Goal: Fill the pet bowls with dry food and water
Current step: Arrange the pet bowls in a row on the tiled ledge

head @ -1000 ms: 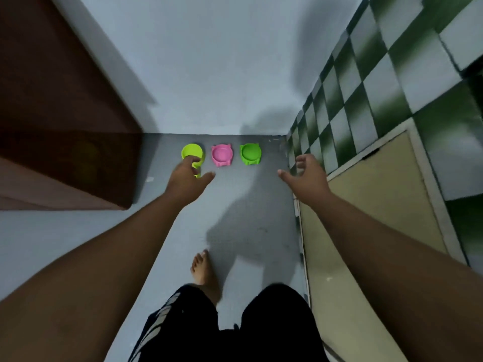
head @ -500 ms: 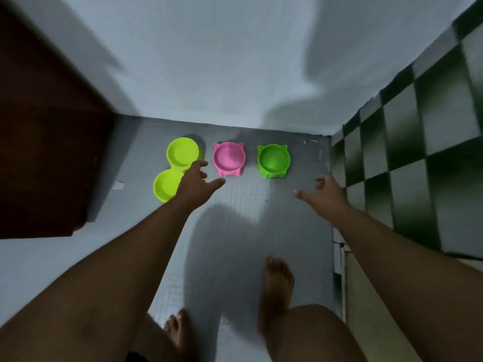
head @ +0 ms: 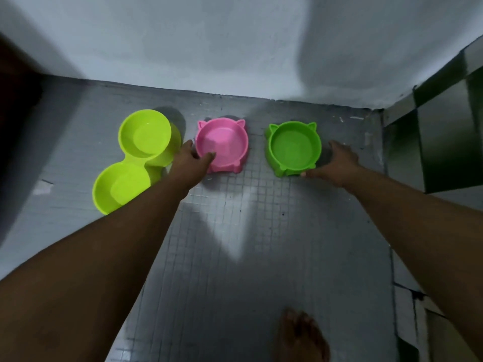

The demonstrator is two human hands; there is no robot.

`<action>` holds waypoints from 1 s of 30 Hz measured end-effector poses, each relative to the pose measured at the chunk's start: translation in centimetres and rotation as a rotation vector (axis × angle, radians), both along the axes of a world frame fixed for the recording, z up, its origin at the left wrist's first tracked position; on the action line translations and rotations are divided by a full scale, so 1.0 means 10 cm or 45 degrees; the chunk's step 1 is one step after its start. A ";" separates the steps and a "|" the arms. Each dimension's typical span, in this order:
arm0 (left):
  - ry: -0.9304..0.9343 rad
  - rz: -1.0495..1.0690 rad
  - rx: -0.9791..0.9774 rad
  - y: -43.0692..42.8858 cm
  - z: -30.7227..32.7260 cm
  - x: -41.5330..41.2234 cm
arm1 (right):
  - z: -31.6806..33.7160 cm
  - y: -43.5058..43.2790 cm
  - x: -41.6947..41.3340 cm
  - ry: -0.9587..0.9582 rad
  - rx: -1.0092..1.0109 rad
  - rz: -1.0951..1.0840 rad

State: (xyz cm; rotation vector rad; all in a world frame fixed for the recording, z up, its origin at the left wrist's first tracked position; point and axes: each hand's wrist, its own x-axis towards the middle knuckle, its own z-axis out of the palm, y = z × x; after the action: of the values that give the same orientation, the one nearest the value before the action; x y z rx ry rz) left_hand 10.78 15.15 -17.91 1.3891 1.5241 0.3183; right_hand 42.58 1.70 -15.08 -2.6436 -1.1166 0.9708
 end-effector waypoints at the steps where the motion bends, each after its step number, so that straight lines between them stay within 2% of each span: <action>1: -0.019 0.007 0.022 0.01 -0.02 0.03 | -0.05 0.00 -0.01 0.025 0.052 0.009; 4: -0.030 0.088 0.080 0.00 -0.03 0.11 | -0.10 0.00 -0.12 0.212 0.263 -0.069; 7: -0.054 0.134 0.106 -0.03 -0.04 0.16 | -0.15 0.06 -0.29 0.258 0.390 -0.256; 17: -0.192 0.172 0.120 -0.13 -0.04 0.29 | -0.22 0.07 -0.52 0.241 0.487 -0.537; 20: -0.249 0.205 0.056 -0.11 -0.04 0.33 | -0.25 0.03 -0.46 0.307 0.543 -0.622; 23: -0.344 0.230 -0.103 -0.10 0.00 0.32 | -0.26 -0.02 -0.42 0.478 0.567 -0.710; 27: -0.384 0.266 -0.138 -0.20 0.36 0.25 | 0.14 -0.08 -0.46 0.615 0.516 -0.708; 30: -0.427 0.349 -0.206 -0.33 1.09 0.16 | 0.83 -0.18 -0.52 0.704 0.502 -0.761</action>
State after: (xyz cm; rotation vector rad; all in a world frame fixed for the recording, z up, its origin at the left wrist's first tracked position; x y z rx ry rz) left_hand 12.40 11.87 -6.98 0.9463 1.4222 0.5551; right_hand 37.36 -0.08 -6.79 -2.0017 -0.3165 1.0952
